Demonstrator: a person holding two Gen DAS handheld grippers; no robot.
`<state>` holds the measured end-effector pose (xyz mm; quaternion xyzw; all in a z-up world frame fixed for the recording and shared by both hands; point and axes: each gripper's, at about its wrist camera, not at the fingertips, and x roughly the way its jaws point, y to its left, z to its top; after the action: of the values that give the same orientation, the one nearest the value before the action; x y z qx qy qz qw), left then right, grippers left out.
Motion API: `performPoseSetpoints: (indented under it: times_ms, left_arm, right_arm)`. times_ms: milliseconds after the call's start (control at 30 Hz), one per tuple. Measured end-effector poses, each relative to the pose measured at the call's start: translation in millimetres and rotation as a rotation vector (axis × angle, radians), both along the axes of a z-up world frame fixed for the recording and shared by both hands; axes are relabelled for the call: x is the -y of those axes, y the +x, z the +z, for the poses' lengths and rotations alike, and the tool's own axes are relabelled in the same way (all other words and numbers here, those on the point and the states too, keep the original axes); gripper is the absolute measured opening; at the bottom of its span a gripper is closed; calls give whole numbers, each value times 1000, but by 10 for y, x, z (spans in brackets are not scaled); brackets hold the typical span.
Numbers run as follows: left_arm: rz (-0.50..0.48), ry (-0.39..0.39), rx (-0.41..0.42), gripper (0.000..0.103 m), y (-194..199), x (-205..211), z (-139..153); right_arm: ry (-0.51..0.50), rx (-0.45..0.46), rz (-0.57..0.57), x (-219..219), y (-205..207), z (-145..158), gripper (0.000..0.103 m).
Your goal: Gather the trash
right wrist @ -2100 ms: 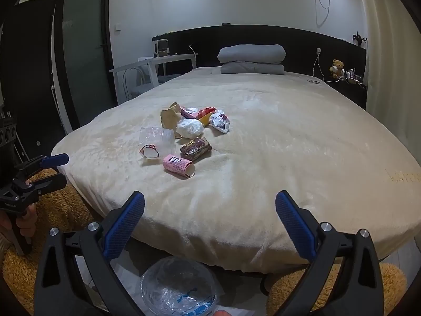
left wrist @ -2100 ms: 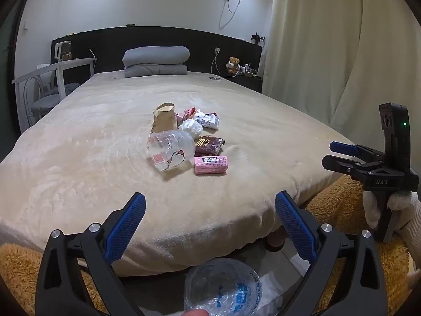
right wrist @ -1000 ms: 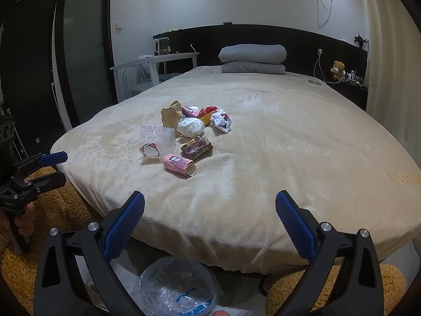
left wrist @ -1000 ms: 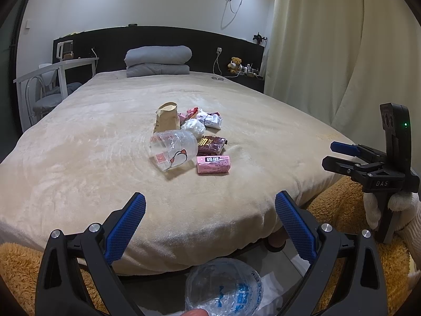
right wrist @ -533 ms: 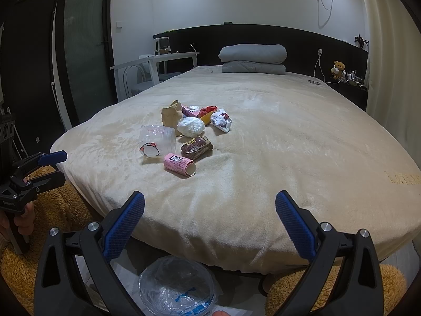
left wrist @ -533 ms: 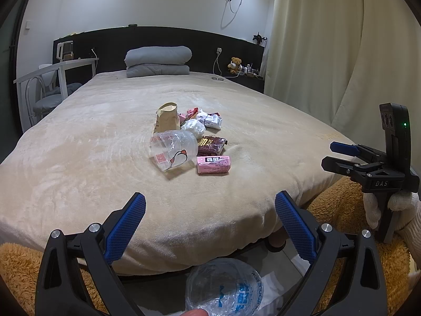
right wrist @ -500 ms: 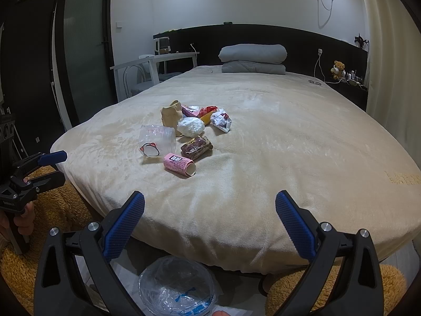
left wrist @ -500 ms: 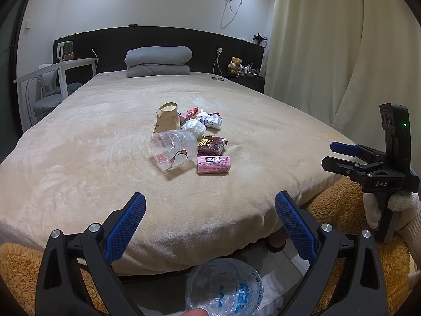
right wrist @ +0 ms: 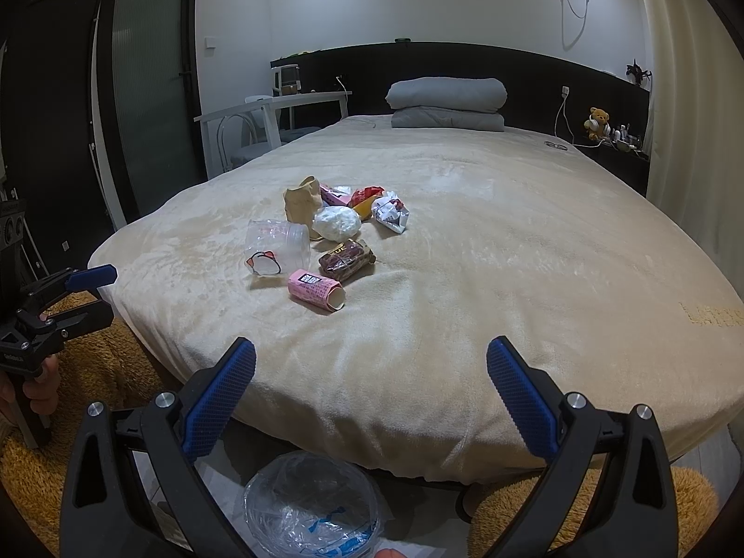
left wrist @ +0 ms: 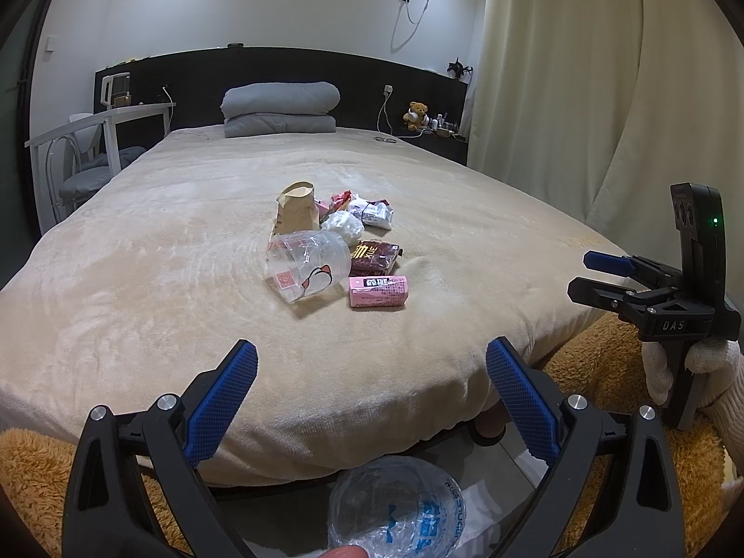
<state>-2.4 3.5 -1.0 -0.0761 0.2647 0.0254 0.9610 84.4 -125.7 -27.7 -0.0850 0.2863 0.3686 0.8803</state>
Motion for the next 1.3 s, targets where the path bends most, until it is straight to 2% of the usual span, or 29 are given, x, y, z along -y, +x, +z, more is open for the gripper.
performPoseSetpoints:
  times_ms: [733,867,1067,1300]
  left_arm:
    - [-37,25,-27,96,37,120,-48]
    - [-17,30,-44,97,63,118,-70]
    - [-23,-6,-55,96,129,31,-58]
    - [-1,-60,-79,96,362,-140,-26]
  right_arm:
    - [18,-3,23,-23,-44,-6,99]
    - [22,-28,17,-24,-5,-17,99]
    - [26,-69,8,-49,117,-1,99]
    - [57,-179,14,-121,471,23,99]
